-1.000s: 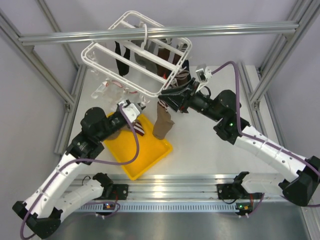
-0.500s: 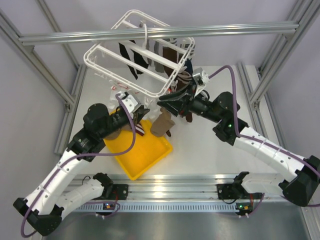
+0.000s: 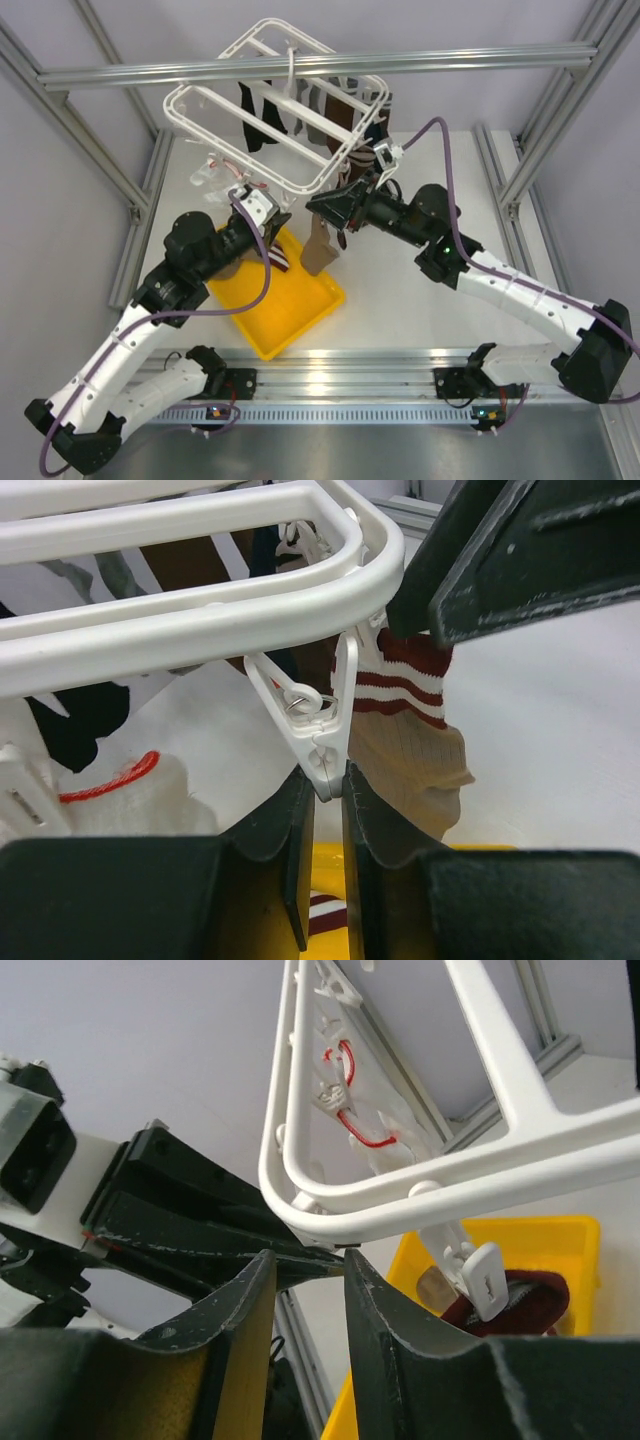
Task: Clip the socks to the hanger
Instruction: Open the clamp at the hanger.
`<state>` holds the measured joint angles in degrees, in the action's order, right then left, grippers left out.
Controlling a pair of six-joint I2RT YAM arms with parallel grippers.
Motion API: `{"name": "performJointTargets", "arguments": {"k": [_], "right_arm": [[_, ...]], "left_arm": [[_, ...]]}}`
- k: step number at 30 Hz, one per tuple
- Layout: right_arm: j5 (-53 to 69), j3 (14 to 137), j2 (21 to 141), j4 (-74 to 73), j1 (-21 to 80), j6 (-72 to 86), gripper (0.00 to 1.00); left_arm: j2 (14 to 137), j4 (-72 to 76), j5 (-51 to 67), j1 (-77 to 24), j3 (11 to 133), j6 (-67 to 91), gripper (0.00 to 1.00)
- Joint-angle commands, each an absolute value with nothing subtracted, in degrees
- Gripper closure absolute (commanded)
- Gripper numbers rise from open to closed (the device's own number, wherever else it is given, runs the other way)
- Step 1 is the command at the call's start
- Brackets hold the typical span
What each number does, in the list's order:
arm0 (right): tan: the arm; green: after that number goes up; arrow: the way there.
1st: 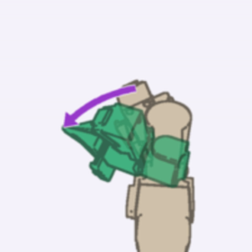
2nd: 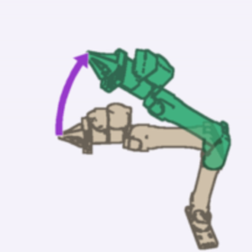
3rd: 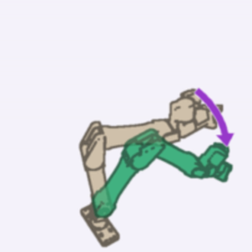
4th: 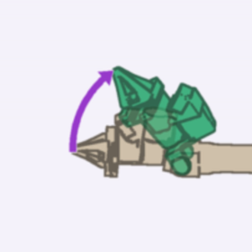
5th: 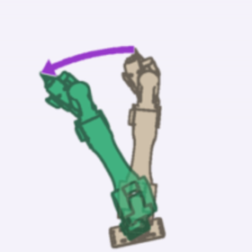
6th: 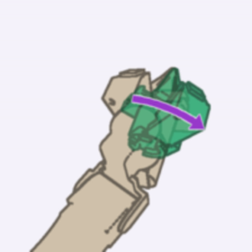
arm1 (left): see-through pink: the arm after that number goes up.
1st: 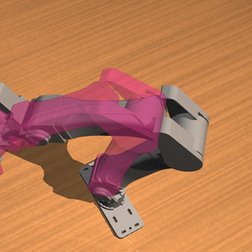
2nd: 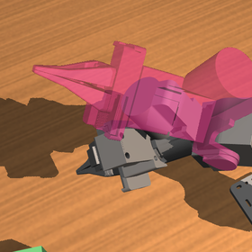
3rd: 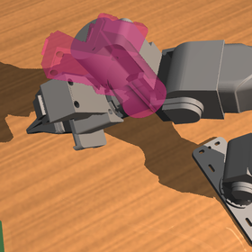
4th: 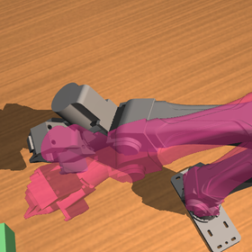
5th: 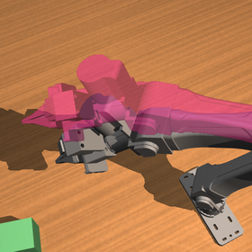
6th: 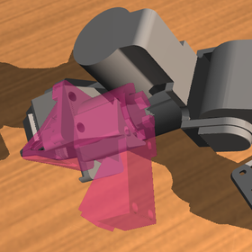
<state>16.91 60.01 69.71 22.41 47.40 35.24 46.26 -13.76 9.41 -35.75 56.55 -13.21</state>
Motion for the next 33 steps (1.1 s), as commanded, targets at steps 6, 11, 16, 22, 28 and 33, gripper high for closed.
{"name": "performJointTargets", "arguments": {"k": [6,11,16,22,28,33], "right_arm": [[7.7,63.1,71.5,21.7,52.4,43.0,0.66],[4.0,64.4,72.9,20.2,52.9,46.1,0.6],[1.2,65.6,73.9,18.5,53.0,47.5,0.59],[-2.0,67.1,75.7,16.0,53.3,48.5,0.68],[-2.1,67.9,76.4,15.9,53.2,47.8,0.86],[-1.8,67.8,76.2,17.0,52.8,45.0,1.0]], "left_arm": [[46.4,-11.4,4.8,-38.5,55.9,-17.4,1.0],[46.5,-11.0,2.6,-41.0,54.9,-21.4,1.0],[46.8,-10.8,0.4,-42.2,54.4,-23.9,1.0],[46.8,-10.7,-1.8,-43.3,54.0,-26.2,1.0],[46.8,-10.7,-1.9,-44.0,54.1,-28.3,1.0],[46.3,-11.2,-0.4,-44.1,54.8,-25.9,0.86]]}}
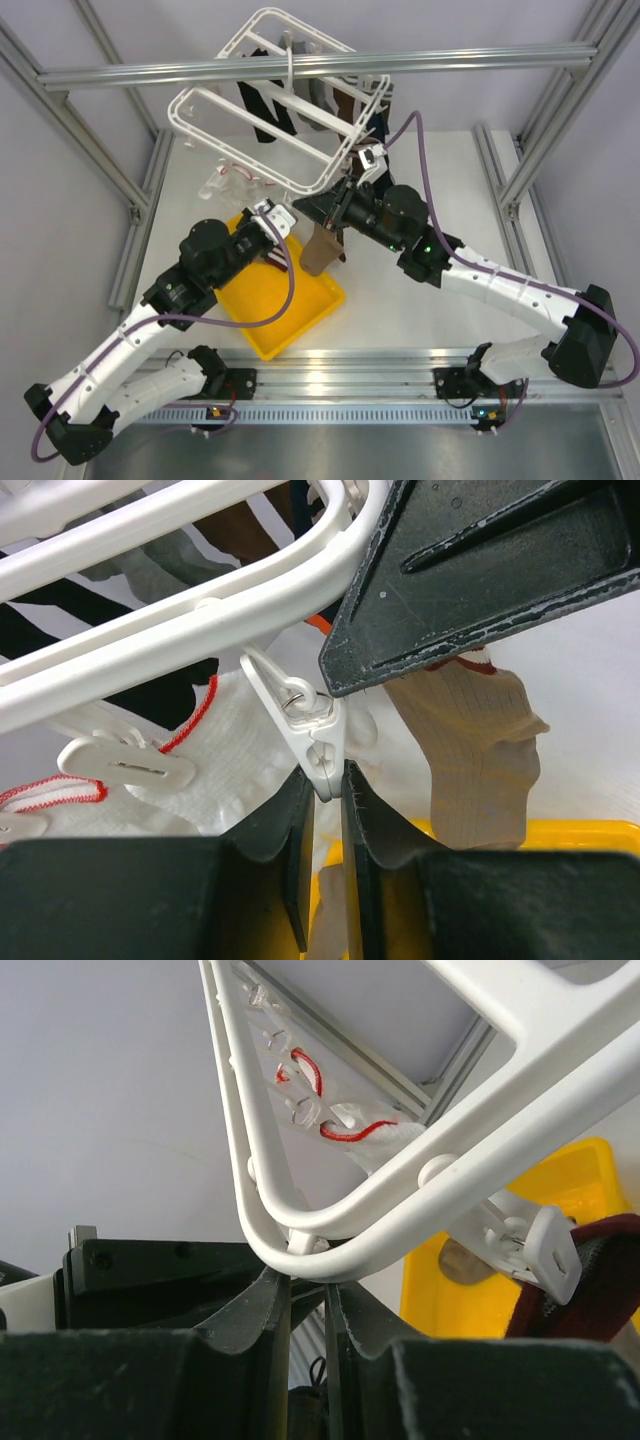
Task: Clip the socks to the hanger
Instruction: Open the clamp at the hanger.
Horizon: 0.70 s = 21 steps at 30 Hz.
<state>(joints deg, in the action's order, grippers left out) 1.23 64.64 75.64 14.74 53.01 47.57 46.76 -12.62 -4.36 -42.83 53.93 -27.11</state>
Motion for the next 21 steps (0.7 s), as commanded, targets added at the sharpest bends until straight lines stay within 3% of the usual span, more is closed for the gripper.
{"name": "performJointTargets", "arguments": {"k": [1,10,21], "right_arm": [[-1.7,67.8,76.0,17.3,52.6,44.1,1.0],[2.7,65.8,75.2,22.0,50.4,40.3,1.0],[5.2,64.1,74.1,24.0,47.7,39.0,1.0]], "left_arm": [[46.1,-11.5,-0.4,-44.1,54.9,-25.2,0.83],[46.4,-11.9,2.9,-42.8,57.0,-15.7,0.57],[44.6,-12.2,2.1,-34.2,55.9,-2.4,0.55]]}}
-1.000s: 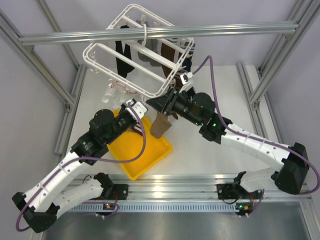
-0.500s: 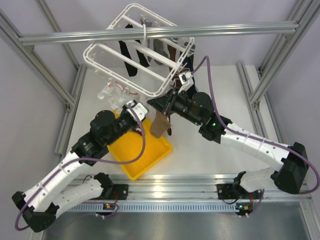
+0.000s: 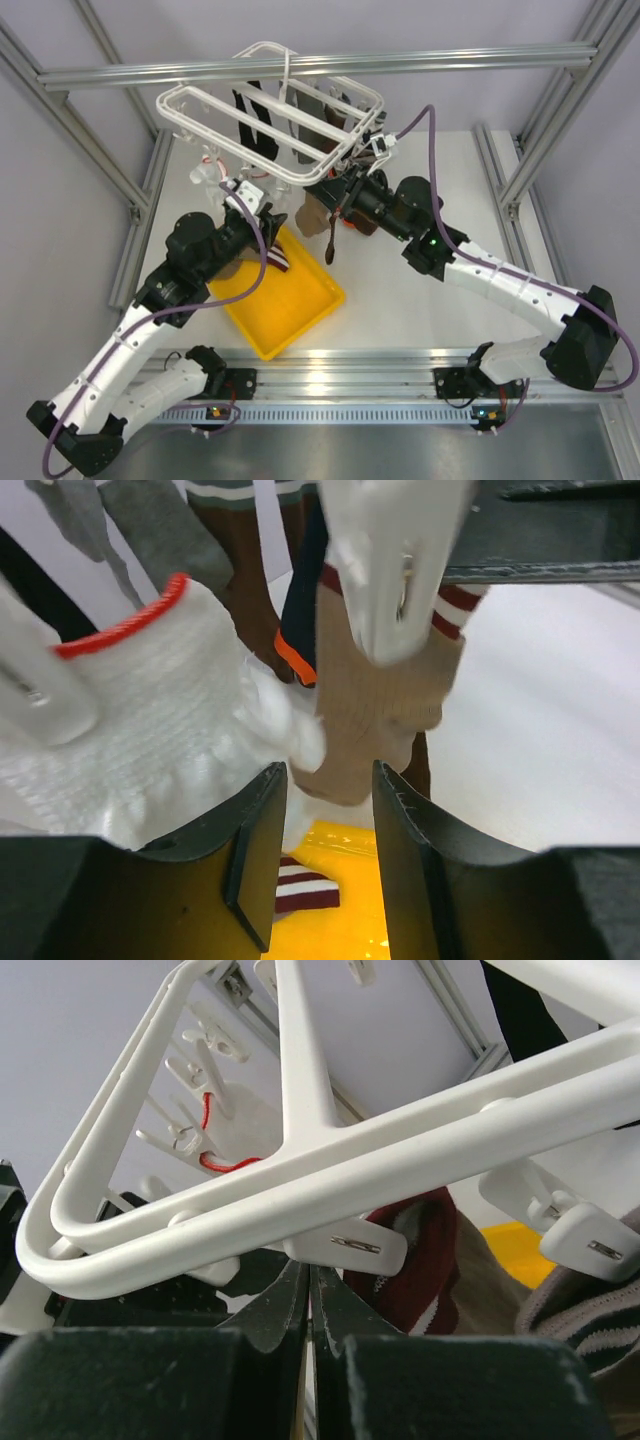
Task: Clip the socks to the hanger
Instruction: Open the clamp at the hanger.
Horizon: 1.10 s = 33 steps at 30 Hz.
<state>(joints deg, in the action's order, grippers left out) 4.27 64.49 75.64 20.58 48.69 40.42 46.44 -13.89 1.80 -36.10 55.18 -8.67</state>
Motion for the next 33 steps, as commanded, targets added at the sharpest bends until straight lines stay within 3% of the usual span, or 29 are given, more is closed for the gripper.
{"name": "performJointTargets", "arguments": {"k": [1,7,19,33], "right_arm": [[5.0,64.0,74.0,24.0,47.6,38.9,1.0],[4.7,63.5,73.5,23.9,47.3,39.2,1.0],[5.3,63.7,73.6,23.6,47.1,39.7,1.0],[6.8,63.5,73.4,24.2,47.1,39.6,1.0]], "left_arm": [[43.6,-11.8,2.5,-32.0,55.4,-0.3,0.55],[37.4,-3.2,11.7,-29.5,47.9,1.1,0.45],[41.4,7.3,15.3,-29.5,47.5,0.5,0.33],[45.0,12.9,16.7,-29.5,49.5,3.1,0.32]]}}
